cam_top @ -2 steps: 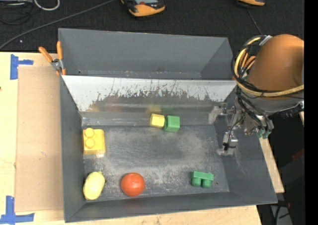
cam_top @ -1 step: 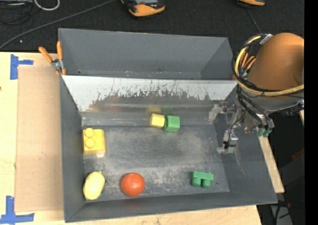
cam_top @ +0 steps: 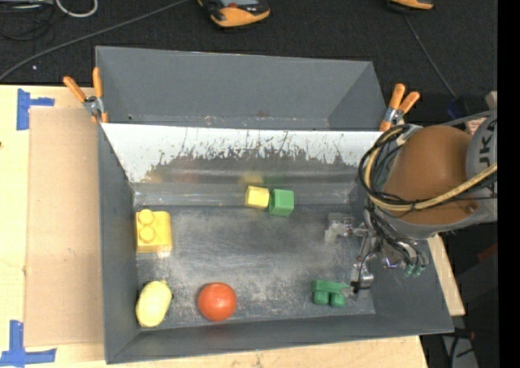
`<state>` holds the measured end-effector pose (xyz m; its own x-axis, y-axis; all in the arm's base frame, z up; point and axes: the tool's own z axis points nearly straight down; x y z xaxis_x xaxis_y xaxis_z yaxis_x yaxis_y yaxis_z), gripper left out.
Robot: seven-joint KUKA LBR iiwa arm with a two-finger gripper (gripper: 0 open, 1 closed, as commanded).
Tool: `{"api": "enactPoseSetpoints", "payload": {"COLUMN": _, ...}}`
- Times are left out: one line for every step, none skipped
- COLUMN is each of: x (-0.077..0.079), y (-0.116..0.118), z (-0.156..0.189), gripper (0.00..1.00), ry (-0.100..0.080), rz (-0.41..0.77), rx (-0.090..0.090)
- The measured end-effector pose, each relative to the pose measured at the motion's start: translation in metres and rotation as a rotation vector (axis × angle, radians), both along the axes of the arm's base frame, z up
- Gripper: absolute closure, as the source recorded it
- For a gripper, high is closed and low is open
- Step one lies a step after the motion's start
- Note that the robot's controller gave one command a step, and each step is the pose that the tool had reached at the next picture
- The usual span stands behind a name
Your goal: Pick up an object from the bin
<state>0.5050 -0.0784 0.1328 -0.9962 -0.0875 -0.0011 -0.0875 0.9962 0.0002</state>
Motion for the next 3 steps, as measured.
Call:
{"api": "enactPoseSetpoints", "payload": {"x": -0.021, "y": 0.002, "z": -0.010, "gripper": 0.00, "ry": -0.001, "rz": 0.378, "rx": -0.001}}
{"api": "enactPoseSetpoints", "payload": {"x": -0.029, "y": 0.009, "z": -0.016, "gripper": 0.00, "ry": 0.005, "rz": 0.372, "rx": 0.001}}
{"api": "enactPoseSetpoints", "payload": {"x": -0.026, "y": 0.008, "z": -0.052, "gripper": 0.00, "ry": -0.012, "rz": 0.333, "rx": -0.002}}
